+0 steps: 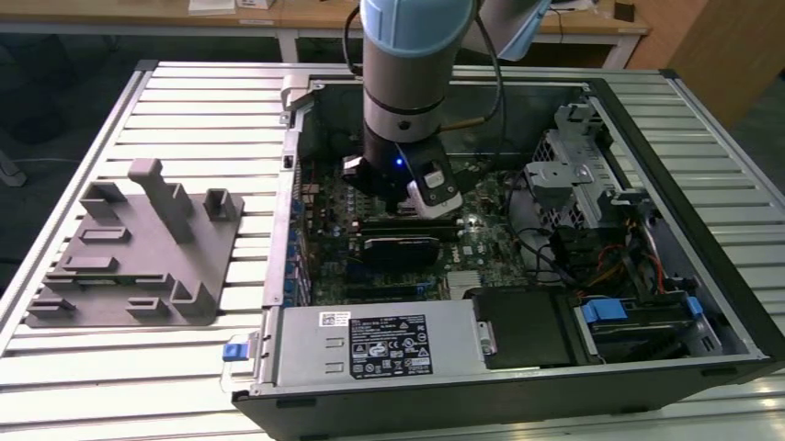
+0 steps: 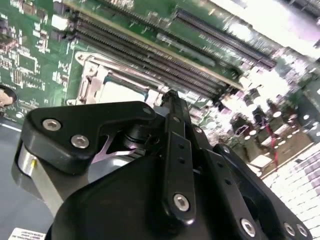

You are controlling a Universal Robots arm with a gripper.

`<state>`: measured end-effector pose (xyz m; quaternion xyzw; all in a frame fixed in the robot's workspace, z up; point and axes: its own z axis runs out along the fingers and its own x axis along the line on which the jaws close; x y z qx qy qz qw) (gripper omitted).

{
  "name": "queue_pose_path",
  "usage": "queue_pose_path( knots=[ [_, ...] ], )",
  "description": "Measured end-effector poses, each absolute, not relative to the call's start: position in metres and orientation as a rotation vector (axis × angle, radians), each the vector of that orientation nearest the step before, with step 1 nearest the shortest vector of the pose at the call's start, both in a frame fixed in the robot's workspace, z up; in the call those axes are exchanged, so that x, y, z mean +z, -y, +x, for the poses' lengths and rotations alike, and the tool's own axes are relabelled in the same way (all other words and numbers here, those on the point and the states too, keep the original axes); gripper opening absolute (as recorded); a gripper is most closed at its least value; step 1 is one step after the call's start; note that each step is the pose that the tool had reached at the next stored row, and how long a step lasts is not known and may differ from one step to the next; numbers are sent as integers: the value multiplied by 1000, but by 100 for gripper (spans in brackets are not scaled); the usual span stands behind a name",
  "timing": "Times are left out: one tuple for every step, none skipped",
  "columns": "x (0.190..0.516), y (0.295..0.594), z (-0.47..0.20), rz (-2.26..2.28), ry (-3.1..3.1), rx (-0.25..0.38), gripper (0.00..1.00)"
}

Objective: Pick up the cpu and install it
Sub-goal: 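Install the second cpu locking lever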

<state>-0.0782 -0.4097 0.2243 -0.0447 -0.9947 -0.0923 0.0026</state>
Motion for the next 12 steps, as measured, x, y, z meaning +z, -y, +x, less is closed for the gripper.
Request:
queue_pose_path(
  knots=[
    [224,407,-77,-140,3121,-283,11],
    [224,404,-77,-140,3121,-277,11],
    [224,400,-76,-140,3122,-269,11],
    [224,398,-75,-140,3123,-262,11],
    [224,395,-74,-140,3124,-255,11],
    [224,393,-73,-140,3125,-247,11],
    [224,390,-71,-140,3125,-240,11],
    [223,387,-70,-141,3126,-233,11],
    [223,385,-69,-141,3127,-224,11],
    [223,383,-68,-141,3128,-215,11],
    [223,381,-66,-140,3128,-209,11],
    [222,379,-65,-141,3129,-202,11]
  ],
)
